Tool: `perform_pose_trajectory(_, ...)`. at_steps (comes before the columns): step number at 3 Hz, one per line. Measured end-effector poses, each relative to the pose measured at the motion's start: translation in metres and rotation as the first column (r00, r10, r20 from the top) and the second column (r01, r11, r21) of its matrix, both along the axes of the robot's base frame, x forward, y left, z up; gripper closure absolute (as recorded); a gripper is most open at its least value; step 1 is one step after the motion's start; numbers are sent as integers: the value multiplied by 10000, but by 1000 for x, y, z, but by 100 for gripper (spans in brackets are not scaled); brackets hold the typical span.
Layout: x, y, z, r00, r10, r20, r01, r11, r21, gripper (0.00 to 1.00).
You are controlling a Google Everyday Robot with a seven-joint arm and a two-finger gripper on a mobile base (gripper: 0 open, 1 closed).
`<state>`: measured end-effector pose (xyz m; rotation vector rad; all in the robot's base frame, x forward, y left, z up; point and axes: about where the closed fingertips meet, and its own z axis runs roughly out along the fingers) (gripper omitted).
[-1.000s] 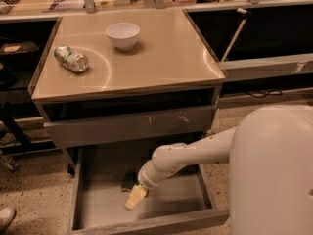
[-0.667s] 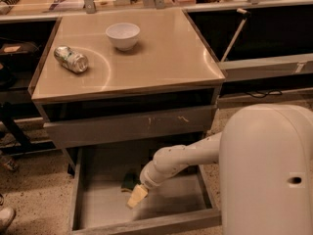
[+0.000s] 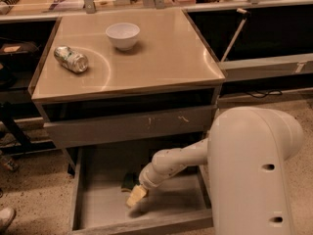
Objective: Pick sponge from middle drawer and place on counter
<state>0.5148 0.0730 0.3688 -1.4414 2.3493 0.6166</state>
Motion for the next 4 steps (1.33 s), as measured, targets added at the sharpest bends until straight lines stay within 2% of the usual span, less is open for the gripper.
perform_pose_trajectory(1,7,8,-12,10000,7,-71,-6,9999,135,0)
perform_pose_trajectory(2,7,8,-12,10000,1,-72,0,9999,141,19)
perform_pose_trajectory(4,7,8,-12,10000,1,-73,0,9999,141,65)
